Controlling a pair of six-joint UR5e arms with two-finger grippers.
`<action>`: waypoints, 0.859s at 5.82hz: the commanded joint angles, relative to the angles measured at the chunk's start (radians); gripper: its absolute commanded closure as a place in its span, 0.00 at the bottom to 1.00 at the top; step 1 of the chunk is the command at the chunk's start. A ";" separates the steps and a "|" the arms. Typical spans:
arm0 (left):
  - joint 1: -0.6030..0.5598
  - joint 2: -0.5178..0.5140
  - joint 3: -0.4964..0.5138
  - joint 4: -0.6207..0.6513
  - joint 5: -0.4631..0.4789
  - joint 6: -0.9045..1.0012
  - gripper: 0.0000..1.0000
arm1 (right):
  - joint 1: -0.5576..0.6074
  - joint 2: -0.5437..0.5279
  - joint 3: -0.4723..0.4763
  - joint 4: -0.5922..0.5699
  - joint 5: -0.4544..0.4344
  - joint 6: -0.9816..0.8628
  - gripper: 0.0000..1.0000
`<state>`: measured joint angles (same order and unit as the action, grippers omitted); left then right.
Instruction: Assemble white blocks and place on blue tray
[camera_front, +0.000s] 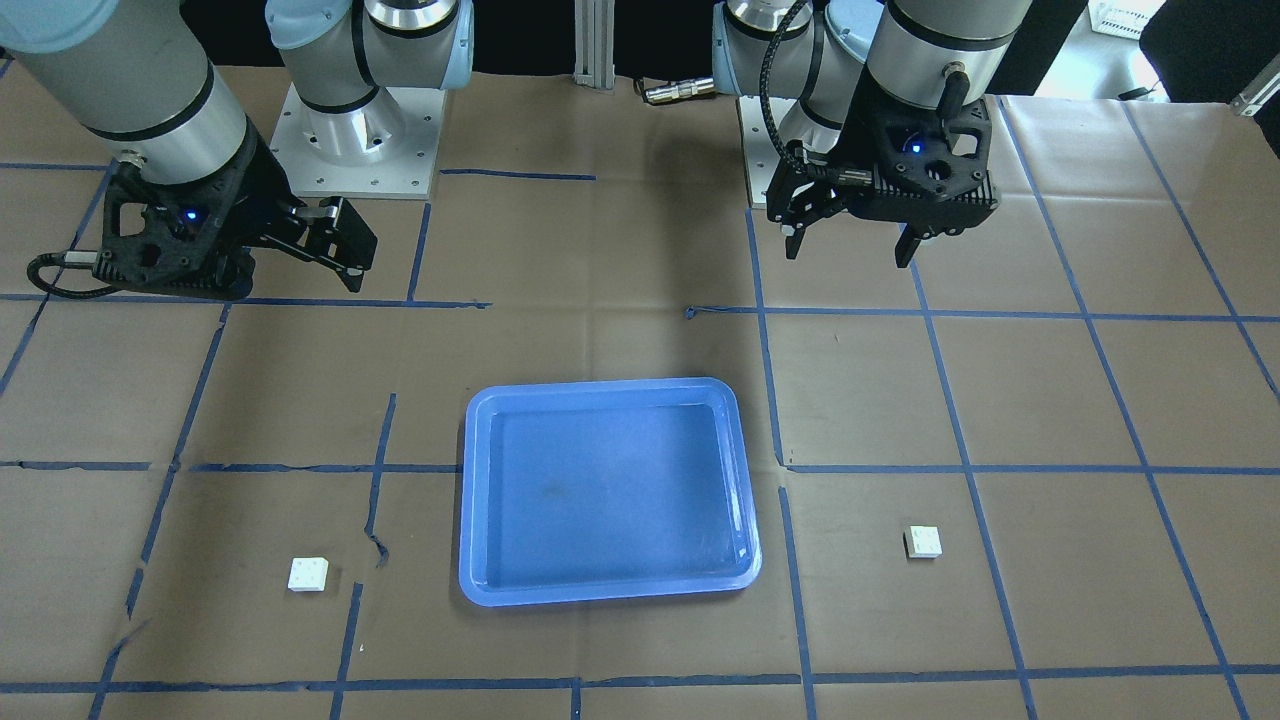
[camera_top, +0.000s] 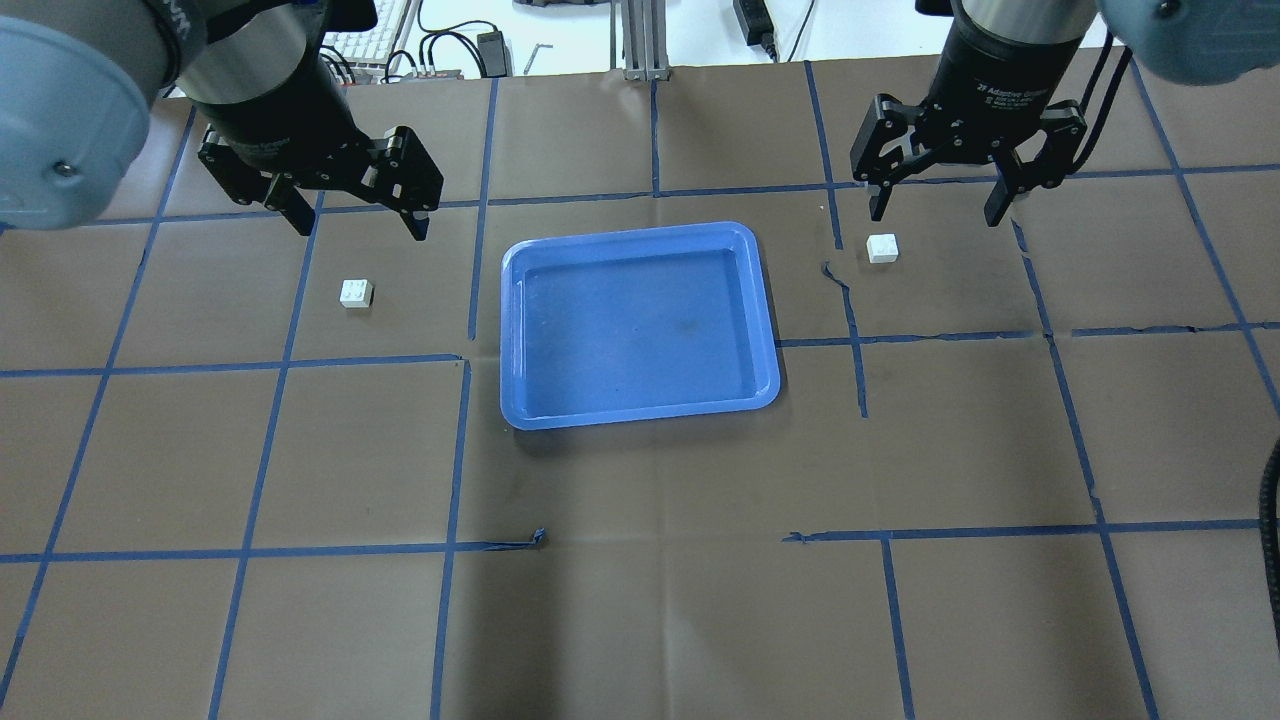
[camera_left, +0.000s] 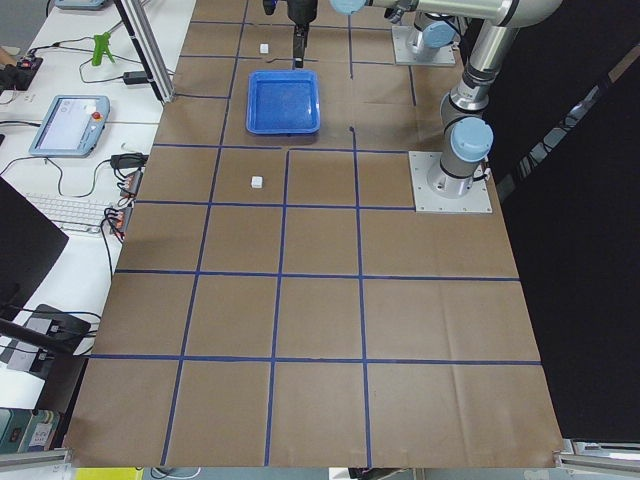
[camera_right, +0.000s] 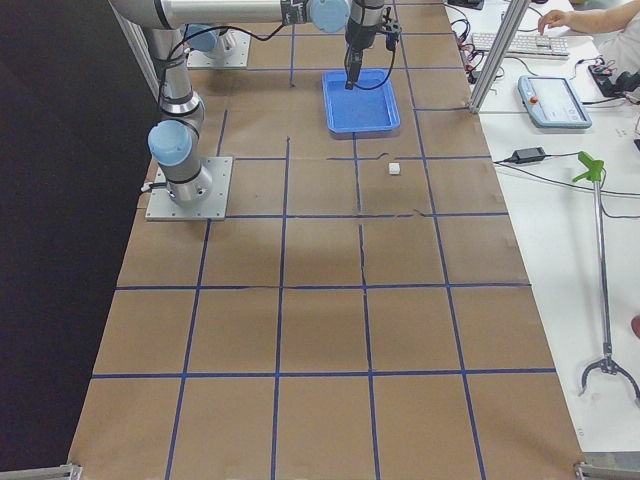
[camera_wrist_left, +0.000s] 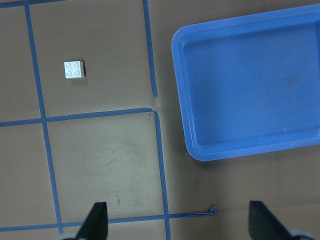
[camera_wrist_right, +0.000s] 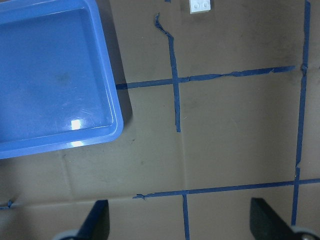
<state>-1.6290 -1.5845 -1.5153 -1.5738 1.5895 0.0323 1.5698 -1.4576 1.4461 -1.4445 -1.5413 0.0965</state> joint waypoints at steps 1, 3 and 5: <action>0.000 0.003 0.001 -0.002 -0.002 0.000 0.01 | 0.001 -0.015 0.011 -0.011 0.000 0.006 0.00; 0.000 0.007 0.000 -0.003 0.001 0.000 0.01 | 0.001 -0.012 0.011 -0.001 0.000 0.008 0.00; 0.023 0.017 -0.031 -0.005 0.004 0.014 0.01 | 0.002 -0.015 0.010 0.004 0.001 -0.006 0.00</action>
<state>-1.6167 -1.5687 -1.5318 -1.5767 1.5909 0.0381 1.5714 -1.4720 1.4573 -1.4420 -1.5390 0.0949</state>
